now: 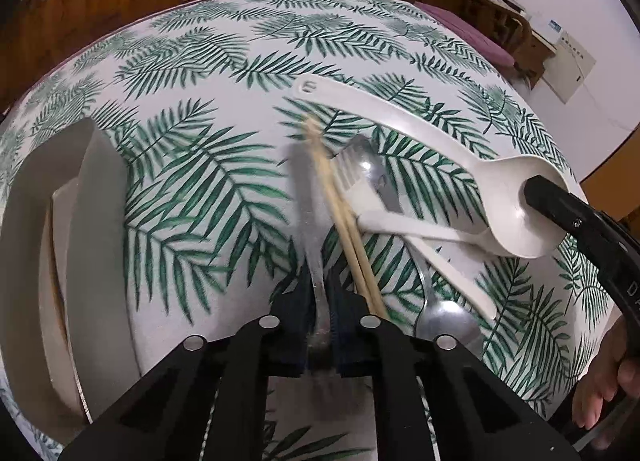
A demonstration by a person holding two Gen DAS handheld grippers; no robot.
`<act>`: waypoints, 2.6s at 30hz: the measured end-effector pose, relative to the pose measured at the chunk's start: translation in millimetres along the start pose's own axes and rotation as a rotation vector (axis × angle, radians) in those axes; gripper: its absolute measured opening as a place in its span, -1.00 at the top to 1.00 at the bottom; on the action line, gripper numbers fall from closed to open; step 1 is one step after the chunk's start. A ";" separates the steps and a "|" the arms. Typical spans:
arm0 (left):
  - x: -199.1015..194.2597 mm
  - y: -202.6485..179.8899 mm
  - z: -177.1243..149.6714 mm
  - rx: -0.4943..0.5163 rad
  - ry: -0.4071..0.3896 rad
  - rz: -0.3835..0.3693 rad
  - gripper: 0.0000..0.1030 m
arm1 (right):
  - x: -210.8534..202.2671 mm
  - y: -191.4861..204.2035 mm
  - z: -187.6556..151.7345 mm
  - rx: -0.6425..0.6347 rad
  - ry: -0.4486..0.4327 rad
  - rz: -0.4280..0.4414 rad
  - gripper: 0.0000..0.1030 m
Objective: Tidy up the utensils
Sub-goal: 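Grasp a metal fork with the left tool while the right tool lifts the white spoon, then carry the fork into the tray and open the left tool while the right tool carries the spoon over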
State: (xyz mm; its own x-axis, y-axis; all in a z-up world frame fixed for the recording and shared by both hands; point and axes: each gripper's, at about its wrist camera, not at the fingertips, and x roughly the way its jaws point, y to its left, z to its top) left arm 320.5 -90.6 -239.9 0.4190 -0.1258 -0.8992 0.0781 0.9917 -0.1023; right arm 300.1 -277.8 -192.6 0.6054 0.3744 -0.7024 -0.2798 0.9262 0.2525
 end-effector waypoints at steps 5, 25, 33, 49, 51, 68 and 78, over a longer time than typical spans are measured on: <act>-13.7 8.3 -7.8 0.004 -0.002 0.000 0.89 | 1.8 2.1 -4.1 -0.012 0.010 -0.022 0.87; -107.2 52.7 -10.4 -0.013 -0.098 0.022 0.89 | -32.5 36.1 14.9 -0.035 0.001 -0.027 0.88; -121.1 82.7 -1.8 -0.019 -0.110 0.034 0.89 | -32.8 59.2 34.0 -0.045 0.012 -0.015 0.88; -74.3 164.3 -2.0 -0.089 -0.013 0.051 0.89 | -3.5 112.5 48.3 -0.112 0.040 0.001 0.88; -66.7 168.5 -0.5 -0.087 0.006 0.063 0.89 | -1.8 117.8 48.7 -0.120 0.044 0.004 0.88; -65.3 178.1 -3.2 -0.090 0.016 0.071 0.87 | 10.7 159.4 40.1 -0.190 0.076 0.004 0.87; -147.7 205.2 -26.6 -0.112 -0.131 0.079 0.85 | 32.8 214.1 42.5 -0.268 0.093 -0.025 0.88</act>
State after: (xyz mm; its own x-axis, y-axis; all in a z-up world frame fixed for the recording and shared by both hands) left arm 250.6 132.2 -139.4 0.5346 -0.0425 -0.8440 -0.0582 0.9945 -0.0870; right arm 291.7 -65.3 -133.3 0.5472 0.3345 -0.7673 -0.4605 0.8858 0.0577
